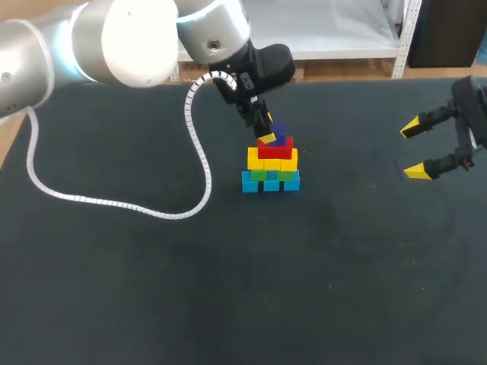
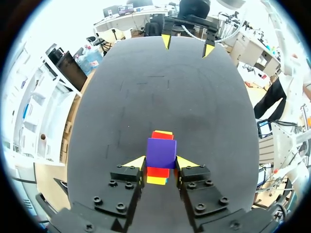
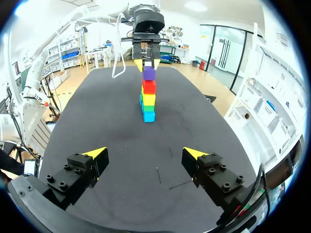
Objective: Place the blue cubes, place green cubes on the blue cubes, place the yellow cubes on the green cubes, then place the red cubes on the yellow cubes, and place purple cube on the red cubes.
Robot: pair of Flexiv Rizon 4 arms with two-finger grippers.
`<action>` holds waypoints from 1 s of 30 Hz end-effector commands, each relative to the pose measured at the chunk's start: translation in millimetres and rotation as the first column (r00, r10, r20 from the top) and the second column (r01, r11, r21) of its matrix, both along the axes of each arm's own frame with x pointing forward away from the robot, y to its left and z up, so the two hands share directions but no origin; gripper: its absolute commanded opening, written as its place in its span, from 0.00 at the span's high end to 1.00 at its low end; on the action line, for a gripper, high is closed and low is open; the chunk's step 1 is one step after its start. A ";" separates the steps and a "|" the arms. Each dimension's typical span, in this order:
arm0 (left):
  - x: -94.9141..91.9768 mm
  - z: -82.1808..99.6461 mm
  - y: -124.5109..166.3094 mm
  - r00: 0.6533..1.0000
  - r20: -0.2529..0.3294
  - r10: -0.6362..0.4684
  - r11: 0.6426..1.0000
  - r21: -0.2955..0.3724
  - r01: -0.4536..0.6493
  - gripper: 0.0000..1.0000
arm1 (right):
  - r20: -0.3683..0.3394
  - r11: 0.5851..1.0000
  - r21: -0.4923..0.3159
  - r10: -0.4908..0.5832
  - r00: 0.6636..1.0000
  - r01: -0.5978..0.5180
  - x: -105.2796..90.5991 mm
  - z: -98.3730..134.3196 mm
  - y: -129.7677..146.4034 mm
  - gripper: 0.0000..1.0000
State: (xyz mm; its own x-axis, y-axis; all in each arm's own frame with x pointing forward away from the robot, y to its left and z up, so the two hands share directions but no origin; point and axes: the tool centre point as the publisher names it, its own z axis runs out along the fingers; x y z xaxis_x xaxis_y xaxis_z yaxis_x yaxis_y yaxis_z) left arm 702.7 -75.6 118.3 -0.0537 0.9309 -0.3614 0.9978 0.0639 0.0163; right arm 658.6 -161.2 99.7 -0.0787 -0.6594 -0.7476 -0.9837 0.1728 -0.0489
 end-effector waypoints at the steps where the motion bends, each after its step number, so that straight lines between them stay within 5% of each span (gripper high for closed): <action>1: 3.1 -0.4 -0.5 1.000 -0.009 -0.005 1.000 0.000 0.005 1.00 | 0.001 1.000 0.003 0.001 1.000 -0.001 0.9 -0.9 0.2 0.00; 15: 4.5 -1.7 -0.2 1.000 -0.011 -0.008 1.000 -0.001 0.008 1.00 | 0.001 1.000 0.003 0.001 1.000 -0.001 0.9 -0.9 0.2 0.00; 20: 4.6 -3.2 0.1 1.000 -0.012 -0.009 1.000 0.001 0.009 0.82 | 0.001 1.000 0.003 0.001 1.000 -0.001 0.9 -0.9 0.2 0.00; 30: 5.6 -3.1 0.4 1.000 -0.013 -0.008 1.000 0.000 0.008 0.76 | 0.001 1.000 0.003 0.001 1.000 -0.001 0.9 -0.9 0.2 0.00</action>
State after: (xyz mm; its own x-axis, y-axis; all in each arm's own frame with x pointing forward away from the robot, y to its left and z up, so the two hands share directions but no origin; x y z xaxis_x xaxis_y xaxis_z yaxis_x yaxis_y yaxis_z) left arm 705.2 -74.5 114.9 -0.0536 0.9305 -0.3623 0.9981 0.0603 0.0074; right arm 658.6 -161.2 99.7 -0.0787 -0.6594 -0.7476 -0.9837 0.1728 -0.0489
